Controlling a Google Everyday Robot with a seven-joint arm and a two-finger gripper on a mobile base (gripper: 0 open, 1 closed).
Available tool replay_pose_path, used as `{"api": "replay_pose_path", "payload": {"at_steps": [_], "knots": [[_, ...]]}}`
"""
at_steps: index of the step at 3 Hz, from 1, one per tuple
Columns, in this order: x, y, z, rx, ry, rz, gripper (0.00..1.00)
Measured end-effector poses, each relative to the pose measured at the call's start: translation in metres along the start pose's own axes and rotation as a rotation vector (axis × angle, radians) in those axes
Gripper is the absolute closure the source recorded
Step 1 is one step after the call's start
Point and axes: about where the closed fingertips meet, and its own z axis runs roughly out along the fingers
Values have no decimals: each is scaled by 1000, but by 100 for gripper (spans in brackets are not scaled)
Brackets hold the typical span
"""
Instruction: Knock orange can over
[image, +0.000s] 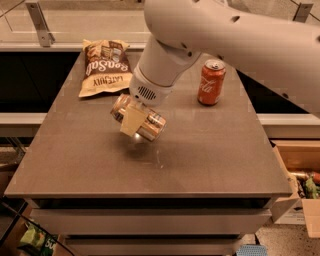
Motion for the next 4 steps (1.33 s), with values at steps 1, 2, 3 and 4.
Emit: {"api": "replay_pose_path", "payload": {"at_steps": [1,2,3,4], "knots": [[1,1,11,-10,64,-9,100],[-1,2,23,-18,152,-31,100],[-3,2,31,-27,203,-50,100],[-5,1,38,-34,231,-65,100]]}}
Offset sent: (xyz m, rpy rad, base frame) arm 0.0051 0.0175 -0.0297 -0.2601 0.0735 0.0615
